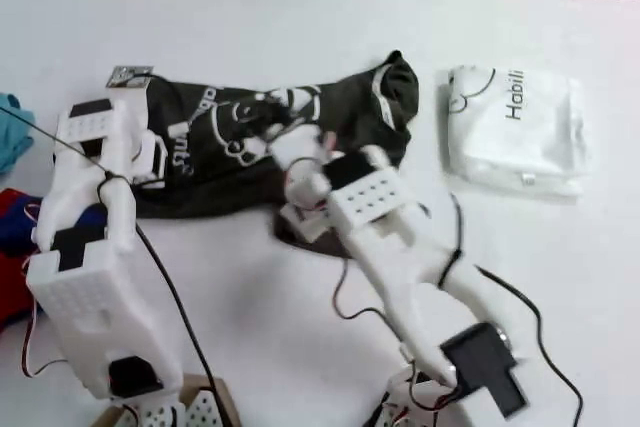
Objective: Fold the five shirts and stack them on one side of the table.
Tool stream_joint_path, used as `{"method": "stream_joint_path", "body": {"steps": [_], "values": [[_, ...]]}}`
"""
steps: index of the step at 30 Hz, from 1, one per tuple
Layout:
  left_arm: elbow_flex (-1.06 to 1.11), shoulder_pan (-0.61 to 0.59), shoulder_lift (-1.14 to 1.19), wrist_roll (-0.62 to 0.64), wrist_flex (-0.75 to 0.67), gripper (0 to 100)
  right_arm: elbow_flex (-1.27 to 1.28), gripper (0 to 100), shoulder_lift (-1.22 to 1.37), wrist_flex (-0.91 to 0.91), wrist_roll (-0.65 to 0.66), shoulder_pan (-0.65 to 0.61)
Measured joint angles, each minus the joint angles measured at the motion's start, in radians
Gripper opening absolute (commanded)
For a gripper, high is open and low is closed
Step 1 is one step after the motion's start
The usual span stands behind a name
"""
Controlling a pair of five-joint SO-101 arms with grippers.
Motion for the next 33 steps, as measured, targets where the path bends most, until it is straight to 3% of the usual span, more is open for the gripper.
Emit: {"method": "stream_joint_path", "body": {"steps": [5,15,23,33], "values": [[0.000,0.000,0.000,0.000,0.000,18,0.124,11.2,0.008,-0.026,0.000,0.149],[0.000,0.000,0.000,0.000,0.000,18,0.169,11.2,0.132,-0.106,0.000,0.152],[0.000,0.000,0.000,0.000,0.000,18,0.169,11.2,0.132,0.012,0.015,0.080],[0.000,0.000,0.000,0.000,0.000,18,0.169,11.2,-0.130,0.112,0.058,0.127]]}}
